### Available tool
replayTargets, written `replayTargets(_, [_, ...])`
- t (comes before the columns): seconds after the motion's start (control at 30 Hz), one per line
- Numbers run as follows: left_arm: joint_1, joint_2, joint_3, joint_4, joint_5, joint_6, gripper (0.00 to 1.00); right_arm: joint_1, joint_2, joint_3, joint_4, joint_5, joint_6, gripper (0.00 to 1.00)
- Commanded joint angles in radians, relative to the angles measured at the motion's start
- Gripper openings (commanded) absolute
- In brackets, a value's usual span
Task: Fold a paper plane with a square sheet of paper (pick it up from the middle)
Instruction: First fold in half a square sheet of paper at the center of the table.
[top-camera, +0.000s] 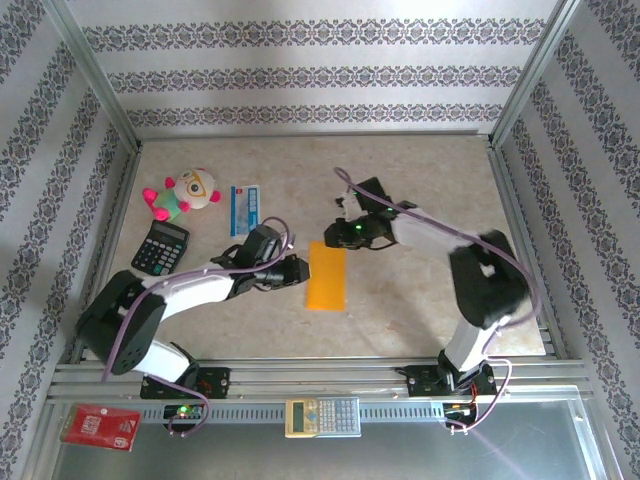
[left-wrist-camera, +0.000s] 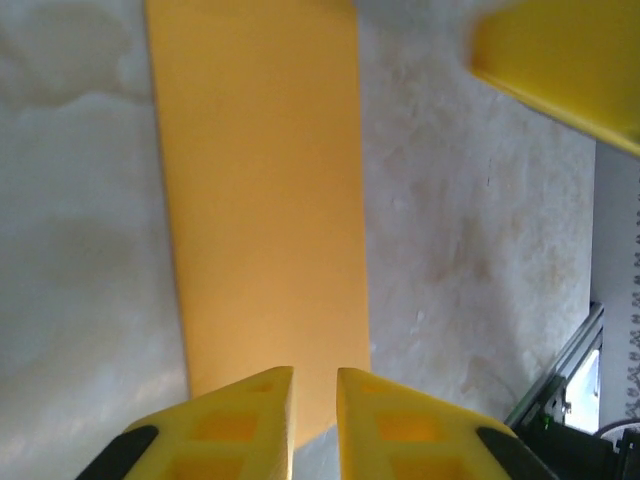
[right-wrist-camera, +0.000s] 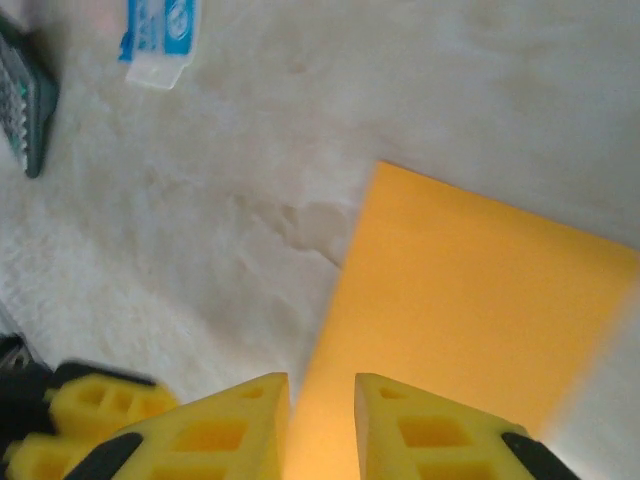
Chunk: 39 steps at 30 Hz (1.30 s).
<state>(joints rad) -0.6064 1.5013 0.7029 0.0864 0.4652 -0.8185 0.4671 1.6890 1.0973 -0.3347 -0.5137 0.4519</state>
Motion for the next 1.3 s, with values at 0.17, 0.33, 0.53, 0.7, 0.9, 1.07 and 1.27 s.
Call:
replayTargets(0.17, [0.011,0.223,0.186,-0.117,-0.027,0.150,0.08,0.020,-0.205,-0.248,0.000,0.167,0.083,0.31])
replayTargets(0.33, [0.010,0.319,0.201,-0.067,-0.028,0.124,0.04,0.065,-0.226,-0.301,0.037,0.160,0.112,0.33])
replayTargets(0.53, [0.010,0.324,0.120,-0.005,-0.086,0.052,0.01,0.124,-0.235,-0.341,0.051,0.130,0.153,0.36])
replayTargets(0.7, [0.007,0.300,0.047,0.029,-0.123,-0.011,0.01,0.190,-0.226,-0.389,0.134,0.089,0.241,0.37])
replayTargets(0.9, [0.001,0.293,0.006,0.051,-0.129,-0.030,0.01,0.248,-0.216,-0.436,0.180,0.130,0.310,0.37])
replayTargets(1.07, [0.000,0.298,0.005,0.046,-0.125,-0.024,0.01,0.257,-0.207,-0.451,0.178,0.168,0.318,0.37])
replayTargets(1.27, [0.000,0.300,0.005,0.044,-0.124,-0.019,0.01,0.263,-0.199,-0.449,0.157,0.209,0.303,0.38])
